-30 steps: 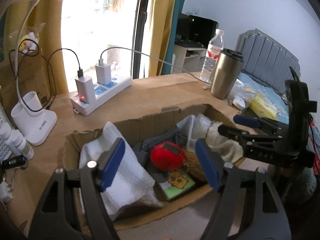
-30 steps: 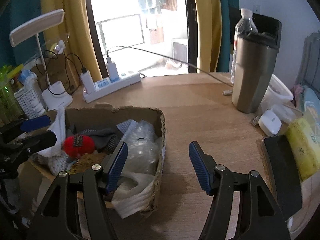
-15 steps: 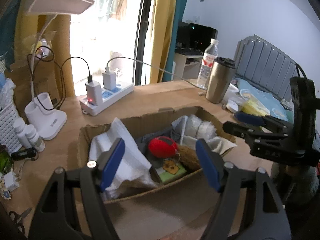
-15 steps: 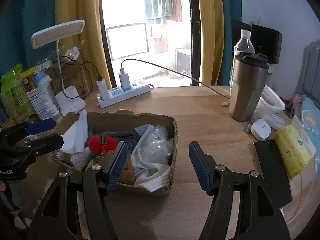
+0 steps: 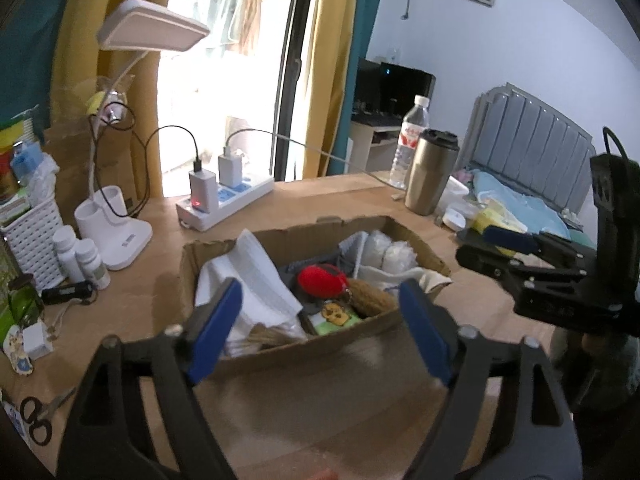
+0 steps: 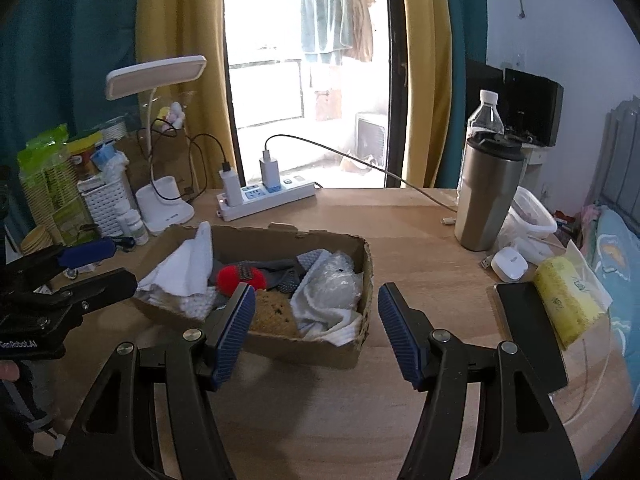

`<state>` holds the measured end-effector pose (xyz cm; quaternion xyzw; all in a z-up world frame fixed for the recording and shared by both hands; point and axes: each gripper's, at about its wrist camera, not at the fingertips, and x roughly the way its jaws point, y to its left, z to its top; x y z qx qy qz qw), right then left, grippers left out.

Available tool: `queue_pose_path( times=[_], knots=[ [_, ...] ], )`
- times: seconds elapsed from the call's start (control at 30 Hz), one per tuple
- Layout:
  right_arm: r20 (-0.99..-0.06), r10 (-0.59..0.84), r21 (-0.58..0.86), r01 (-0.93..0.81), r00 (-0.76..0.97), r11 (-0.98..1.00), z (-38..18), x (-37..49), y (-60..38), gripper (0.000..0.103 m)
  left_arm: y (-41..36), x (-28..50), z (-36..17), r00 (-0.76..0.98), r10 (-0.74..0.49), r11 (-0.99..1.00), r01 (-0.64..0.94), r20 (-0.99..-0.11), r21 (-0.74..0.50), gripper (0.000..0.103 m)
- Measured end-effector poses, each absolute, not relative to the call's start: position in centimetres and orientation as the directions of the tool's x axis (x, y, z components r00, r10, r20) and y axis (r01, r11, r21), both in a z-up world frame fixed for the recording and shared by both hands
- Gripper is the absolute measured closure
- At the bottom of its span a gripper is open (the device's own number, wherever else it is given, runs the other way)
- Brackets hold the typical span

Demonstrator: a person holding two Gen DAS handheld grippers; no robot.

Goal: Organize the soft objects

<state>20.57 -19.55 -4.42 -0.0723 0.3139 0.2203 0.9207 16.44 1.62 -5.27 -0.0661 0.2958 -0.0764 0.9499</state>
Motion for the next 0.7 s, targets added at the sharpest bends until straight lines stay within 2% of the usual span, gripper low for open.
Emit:
queue_pose_path(
  times=[0.7],
  knots=[
    [-0.540,0.379,-0.028,-0.467,0.751,0.884,-1.7,13.3,-20.1,0.035,1.7,9.5,-3.2,0.876,-0.107,0.988,0.042,-0.470,-0.146,0.015]
  ],
)
